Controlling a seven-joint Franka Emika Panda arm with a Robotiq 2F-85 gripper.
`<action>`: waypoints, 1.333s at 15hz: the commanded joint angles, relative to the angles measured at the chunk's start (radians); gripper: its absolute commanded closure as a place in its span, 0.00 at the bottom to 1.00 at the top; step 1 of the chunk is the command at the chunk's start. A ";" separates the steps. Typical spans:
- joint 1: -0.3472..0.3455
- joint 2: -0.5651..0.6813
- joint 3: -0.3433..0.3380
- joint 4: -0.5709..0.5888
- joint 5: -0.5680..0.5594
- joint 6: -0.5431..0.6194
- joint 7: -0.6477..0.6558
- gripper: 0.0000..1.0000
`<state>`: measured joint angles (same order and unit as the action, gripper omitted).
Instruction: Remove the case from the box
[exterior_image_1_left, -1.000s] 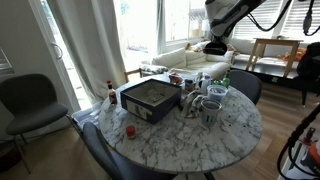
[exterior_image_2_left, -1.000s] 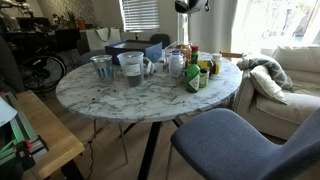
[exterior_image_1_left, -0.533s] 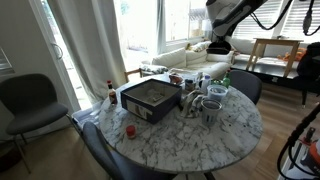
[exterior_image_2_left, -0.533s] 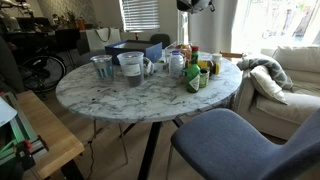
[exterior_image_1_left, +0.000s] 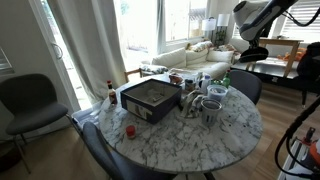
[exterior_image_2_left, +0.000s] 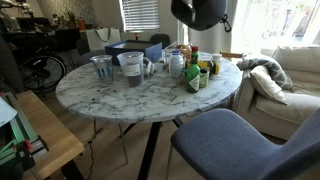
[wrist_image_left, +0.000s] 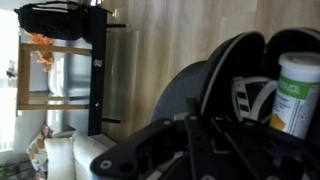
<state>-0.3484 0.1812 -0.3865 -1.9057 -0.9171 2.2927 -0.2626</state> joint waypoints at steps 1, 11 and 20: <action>-0.057 -0.116 0.011 -0.161 0.096 0.052 -0.204 0.99; -0.066 -0.138 -0.006 -0.177 0.119 0.024 -0.265 0.94; -0.136 -0.188 -0.083 -0.354 0.002 0.046 -0.516 0.99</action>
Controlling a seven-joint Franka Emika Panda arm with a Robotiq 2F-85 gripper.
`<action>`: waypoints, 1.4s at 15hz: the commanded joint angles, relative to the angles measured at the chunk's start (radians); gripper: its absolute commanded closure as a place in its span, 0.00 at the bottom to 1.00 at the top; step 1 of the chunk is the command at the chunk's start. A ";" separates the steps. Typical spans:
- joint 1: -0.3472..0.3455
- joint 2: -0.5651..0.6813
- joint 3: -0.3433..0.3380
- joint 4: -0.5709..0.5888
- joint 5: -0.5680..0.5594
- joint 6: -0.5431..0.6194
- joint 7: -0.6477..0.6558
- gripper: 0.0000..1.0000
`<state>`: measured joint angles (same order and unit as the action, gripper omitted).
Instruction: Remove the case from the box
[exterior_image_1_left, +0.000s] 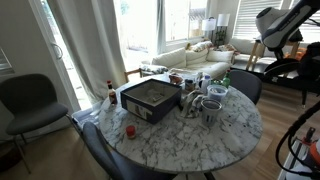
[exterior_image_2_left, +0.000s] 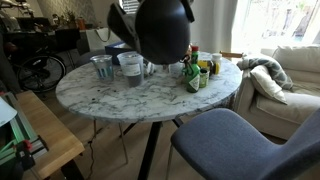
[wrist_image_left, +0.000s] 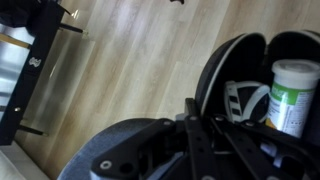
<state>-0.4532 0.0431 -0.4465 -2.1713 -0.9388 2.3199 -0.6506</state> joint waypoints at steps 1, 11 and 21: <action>-0.038 -0.068 -0.028 -0.131 0.069 0.001 -0.188 0.99; 0.011 -0.155 -0.003 -0.310 0.432 -0.145 -0.300 0.94; 0.083 -0.180 0.028 -0.392 0.764 0.014 -0.247 0.99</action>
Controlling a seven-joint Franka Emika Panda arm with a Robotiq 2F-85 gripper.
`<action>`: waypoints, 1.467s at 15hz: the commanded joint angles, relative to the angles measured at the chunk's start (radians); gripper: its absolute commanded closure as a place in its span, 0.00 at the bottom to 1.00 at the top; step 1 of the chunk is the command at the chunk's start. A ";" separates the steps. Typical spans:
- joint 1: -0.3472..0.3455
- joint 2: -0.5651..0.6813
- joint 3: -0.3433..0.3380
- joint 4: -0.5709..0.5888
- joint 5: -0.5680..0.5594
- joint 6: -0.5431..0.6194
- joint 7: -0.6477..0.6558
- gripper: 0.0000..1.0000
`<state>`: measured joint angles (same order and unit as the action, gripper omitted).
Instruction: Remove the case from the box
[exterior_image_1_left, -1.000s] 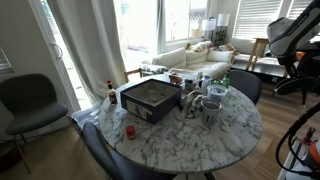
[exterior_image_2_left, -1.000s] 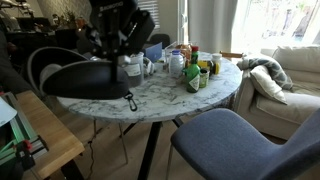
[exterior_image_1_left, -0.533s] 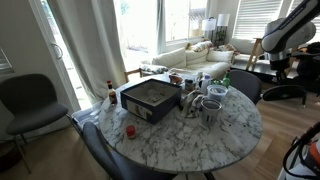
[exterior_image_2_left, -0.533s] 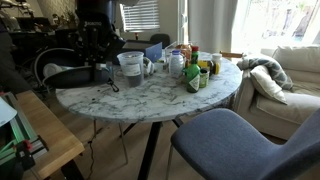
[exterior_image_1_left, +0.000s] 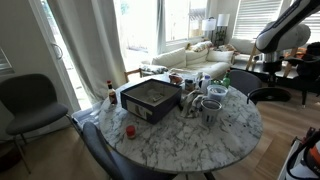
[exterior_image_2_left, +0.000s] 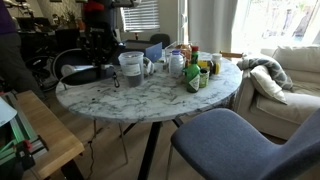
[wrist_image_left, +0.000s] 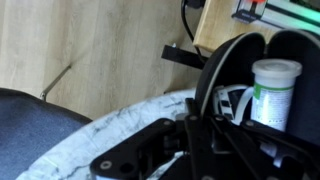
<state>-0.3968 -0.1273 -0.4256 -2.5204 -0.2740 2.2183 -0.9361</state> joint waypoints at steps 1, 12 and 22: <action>0.033 0.000 0.014 -0.049 0.121 0.182 0.069 0.99; 0.039 0.232 0.046 -0.038 -0.089 0.666 0.559 0.99; 0.151 0.371 -0.038 0.085 -0.319 0.661 0.896 0.69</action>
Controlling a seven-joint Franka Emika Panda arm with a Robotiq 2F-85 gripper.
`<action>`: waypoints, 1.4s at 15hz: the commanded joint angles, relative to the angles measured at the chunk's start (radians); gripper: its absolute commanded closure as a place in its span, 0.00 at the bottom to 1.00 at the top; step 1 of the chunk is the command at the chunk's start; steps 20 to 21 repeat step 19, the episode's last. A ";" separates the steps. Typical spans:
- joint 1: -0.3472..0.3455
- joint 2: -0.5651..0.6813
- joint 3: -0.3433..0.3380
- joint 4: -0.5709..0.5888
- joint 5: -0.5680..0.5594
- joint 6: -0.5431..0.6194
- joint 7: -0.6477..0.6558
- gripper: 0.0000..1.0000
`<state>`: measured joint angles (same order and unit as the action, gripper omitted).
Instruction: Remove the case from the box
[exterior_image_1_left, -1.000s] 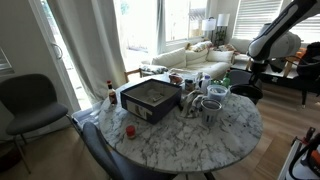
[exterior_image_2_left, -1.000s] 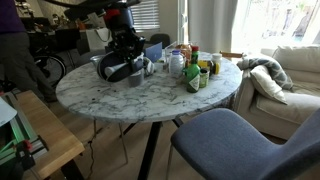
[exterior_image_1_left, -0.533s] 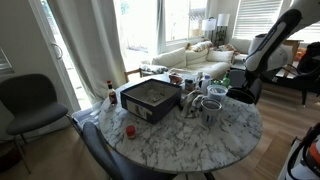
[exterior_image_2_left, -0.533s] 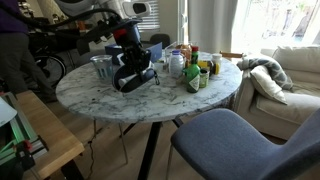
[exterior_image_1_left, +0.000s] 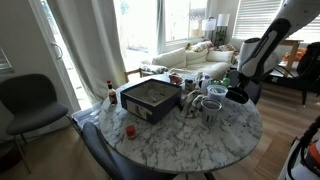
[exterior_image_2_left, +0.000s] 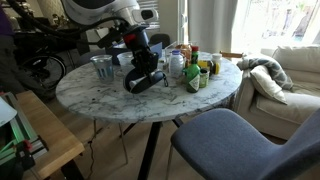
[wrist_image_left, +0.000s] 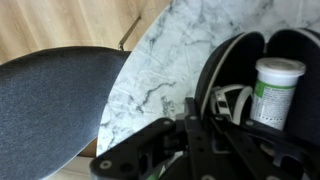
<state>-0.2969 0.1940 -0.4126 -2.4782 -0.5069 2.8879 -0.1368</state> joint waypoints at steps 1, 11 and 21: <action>0.061 0.054 -0.056 0.047 -0.100 -0.013 0.110 0.69; -0.083 -0.253 0.141 -0.117 0.142 -0.123 -0.247 0.01; 0.041 -0.445 0.069 -0.183 0.312 -0.159 -0.493 0.00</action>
